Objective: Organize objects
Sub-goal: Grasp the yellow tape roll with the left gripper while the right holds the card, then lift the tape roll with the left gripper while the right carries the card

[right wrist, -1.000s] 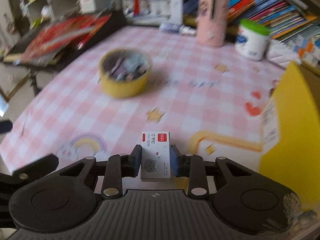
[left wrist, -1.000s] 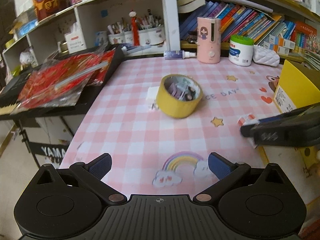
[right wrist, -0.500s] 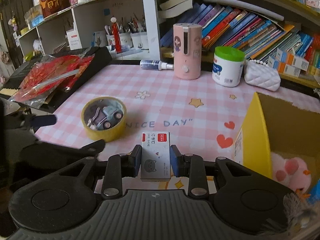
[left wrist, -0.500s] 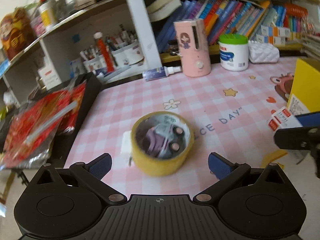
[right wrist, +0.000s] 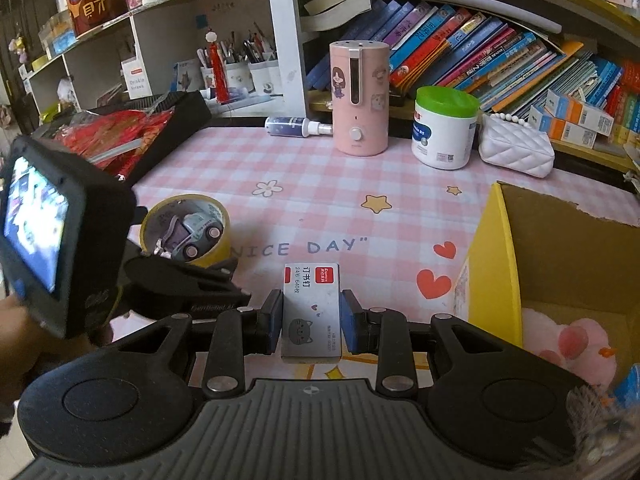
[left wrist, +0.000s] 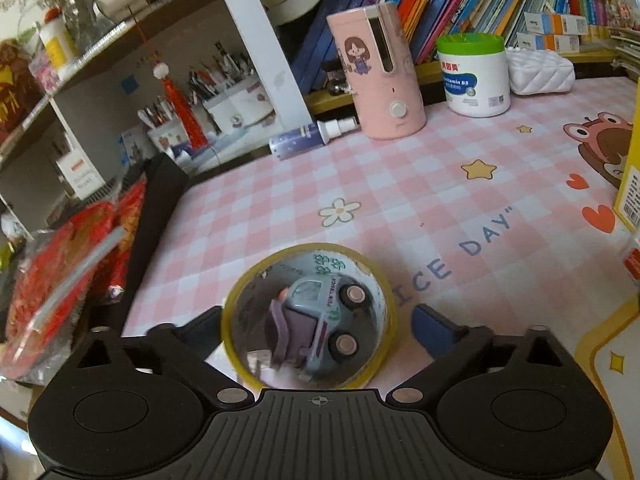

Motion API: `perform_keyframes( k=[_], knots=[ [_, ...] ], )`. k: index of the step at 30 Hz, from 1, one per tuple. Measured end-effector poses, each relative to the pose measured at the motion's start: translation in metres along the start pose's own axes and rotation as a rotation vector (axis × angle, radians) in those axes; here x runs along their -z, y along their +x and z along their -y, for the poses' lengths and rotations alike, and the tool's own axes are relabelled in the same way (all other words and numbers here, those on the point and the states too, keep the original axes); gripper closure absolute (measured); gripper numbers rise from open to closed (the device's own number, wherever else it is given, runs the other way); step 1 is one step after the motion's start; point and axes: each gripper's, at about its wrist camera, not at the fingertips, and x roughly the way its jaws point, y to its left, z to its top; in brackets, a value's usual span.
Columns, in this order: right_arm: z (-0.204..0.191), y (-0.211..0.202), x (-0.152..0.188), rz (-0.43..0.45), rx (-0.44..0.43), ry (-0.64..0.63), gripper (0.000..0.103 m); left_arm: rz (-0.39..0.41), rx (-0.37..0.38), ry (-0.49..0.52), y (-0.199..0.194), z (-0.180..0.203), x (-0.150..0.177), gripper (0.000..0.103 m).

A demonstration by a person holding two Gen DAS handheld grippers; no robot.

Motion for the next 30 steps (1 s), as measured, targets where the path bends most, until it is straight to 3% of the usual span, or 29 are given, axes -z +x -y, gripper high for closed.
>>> perform_keyframes(
  k=[1, 5, 12, 15, 30],
  knots=[
    [0.001, 0.0, 0.0, -0.001, 0.002, 0.003, 0.075, -0.001, -0.005, -0.012, 0.001, -0.002, -0.001, 0.017],
    [0.006, -0.001, 0.001, 0.001, 0.011, 0.02, 0.075, 0.014, 0.057, -0.082, -0.009, -0.014, -0.004, 0.017],
    [0.002, -0.002, 0.003, -0.006, 0.003, 0.022, 0.075, 0.154, 0.149, -0.204, -0.066, -0.033, -0.006, 0.017],
    [-0.002, -0.002, 0.006, -0.016, 0.003, 0.018, 0.075, 0.178, 0.17, -0.233, -0.086, -0.042, 0.0, 0.017],
    [-0.028, -0.014, 0.03, -0.084, -0.004, 0.005, 0.075, 0.05, 0.176, -0.316, -0.141, -0.055, 0.077, 0.017]
  ],
)
